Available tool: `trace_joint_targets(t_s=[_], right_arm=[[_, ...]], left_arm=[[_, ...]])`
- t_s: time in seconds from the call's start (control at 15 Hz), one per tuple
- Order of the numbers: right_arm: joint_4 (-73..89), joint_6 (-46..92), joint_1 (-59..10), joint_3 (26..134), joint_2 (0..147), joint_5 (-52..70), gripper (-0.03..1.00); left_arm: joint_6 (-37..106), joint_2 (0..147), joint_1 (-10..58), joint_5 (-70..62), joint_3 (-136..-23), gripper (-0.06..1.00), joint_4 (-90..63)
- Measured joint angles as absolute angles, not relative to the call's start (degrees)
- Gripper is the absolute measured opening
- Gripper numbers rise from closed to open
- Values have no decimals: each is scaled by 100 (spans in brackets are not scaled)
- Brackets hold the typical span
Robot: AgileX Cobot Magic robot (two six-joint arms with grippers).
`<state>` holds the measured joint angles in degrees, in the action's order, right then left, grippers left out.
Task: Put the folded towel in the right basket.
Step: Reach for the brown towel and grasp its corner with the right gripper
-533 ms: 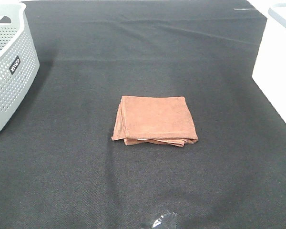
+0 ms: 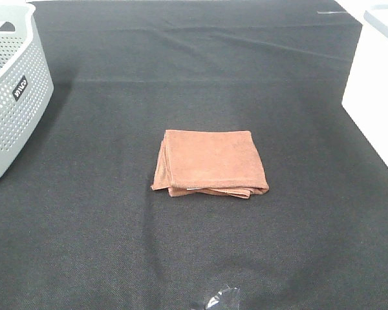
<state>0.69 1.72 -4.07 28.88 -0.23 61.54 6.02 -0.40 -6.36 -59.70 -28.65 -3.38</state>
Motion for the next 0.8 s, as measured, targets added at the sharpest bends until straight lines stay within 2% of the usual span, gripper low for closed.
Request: trace_joint_targets(t_s=[0.27, 0.47, 0.53, 0.8], right_arm=[[52, 155, -407, 2888, -23, 6154, 78], [-86, 0, -407, 2888, -23, 6154, 95], [-109, 0, -407, 2888, -23, 6154, 97], [-126, 0, -407, 2888, -23, 6154, 98]], left_arm=[[602, -40, -636, -5970, -2865, 98, -338], [602, -40, -636, -5970, -2865, 98, -338], [602, -40, -636, -5970, -2865, 98, -338], [602, -40, -636, -5970, -2865, 98, -338]])
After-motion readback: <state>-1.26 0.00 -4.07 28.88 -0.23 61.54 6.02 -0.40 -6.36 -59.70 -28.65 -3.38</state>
